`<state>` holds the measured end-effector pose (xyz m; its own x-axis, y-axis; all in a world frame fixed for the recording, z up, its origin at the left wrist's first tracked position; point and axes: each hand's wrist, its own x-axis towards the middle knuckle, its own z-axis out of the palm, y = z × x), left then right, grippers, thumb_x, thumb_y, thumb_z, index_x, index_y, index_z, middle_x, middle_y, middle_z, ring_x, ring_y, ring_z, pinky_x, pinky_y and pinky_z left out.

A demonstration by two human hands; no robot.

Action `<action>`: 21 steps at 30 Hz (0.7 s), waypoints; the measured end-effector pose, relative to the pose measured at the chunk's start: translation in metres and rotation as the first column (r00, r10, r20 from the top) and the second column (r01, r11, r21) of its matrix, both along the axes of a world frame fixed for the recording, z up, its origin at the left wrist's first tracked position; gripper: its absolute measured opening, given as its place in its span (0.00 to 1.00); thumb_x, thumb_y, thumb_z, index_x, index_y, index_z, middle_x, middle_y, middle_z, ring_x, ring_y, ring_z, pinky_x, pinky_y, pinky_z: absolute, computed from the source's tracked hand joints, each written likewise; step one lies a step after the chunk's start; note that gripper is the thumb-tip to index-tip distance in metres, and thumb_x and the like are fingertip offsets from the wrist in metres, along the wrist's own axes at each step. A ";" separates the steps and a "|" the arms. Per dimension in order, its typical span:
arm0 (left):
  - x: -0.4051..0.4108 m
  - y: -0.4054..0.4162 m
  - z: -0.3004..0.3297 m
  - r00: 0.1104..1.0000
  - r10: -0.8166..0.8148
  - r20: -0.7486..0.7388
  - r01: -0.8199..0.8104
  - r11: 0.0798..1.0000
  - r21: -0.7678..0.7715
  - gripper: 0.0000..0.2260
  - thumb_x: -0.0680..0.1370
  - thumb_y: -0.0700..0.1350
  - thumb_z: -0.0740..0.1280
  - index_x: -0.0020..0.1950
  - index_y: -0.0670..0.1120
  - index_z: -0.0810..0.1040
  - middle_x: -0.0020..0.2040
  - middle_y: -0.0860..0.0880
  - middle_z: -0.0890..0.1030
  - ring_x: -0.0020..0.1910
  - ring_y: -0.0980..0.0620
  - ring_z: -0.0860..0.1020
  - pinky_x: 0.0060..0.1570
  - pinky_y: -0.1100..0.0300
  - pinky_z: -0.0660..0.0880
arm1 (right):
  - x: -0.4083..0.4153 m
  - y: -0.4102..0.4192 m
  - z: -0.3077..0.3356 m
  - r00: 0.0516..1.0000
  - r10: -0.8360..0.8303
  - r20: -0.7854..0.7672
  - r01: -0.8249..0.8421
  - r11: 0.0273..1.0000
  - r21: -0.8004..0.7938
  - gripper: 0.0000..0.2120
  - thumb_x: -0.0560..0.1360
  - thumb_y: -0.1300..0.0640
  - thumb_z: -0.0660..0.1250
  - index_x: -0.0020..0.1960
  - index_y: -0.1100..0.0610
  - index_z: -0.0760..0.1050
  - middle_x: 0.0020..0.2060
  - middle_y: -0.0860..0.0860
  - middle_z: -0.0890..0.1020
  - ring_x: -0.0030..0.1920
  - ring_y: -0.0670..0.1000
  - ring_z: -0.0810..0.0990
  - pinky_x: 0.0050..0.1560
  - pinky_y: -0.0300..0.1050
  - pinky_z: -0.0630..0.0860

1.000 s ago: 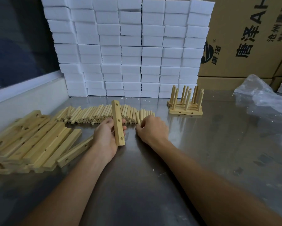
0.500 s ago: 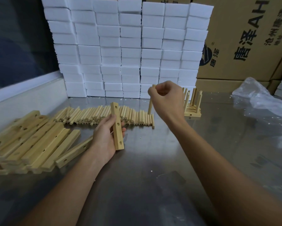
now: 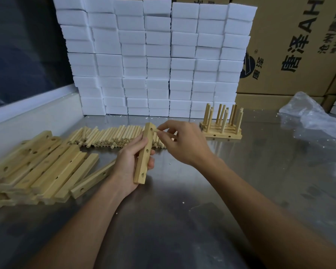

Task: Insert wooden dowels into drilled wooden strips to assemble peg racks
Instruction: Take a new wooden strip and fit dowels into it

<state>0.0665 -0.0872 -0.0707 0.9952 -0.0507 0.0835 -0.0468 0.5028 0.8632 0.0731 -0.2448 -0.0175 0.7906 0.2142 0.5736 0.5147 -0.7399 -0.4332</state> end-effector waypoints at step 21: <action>-0.009 -0.011 0.007 0.993 0.084 0.080 -0.096 0.981 0.168 0.09 0.77 0.41 0.68 0.56 0.41 0.81 0.36 0.43 0.78 0.20 0.50 0.70 0.22 0.64 0.65 | -0.005 0.001 0.000 0.958 -0.086 0.272 0.157 0.956 -0.249 0.07 0.77 0.50 0.66 0.49 0.51 0.81 0.43 0.47 0.82 0.42 0.55 0.81 0.33 0.44 0.69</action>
<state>0.0579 -0.0979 -0.0640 0.9881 0.0194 0.1527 -0.1502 0.3390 0.9287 0.0679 -0.2436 -0.0178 0.6547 0.2978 0.6948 0.4807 -0.8734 -0.0786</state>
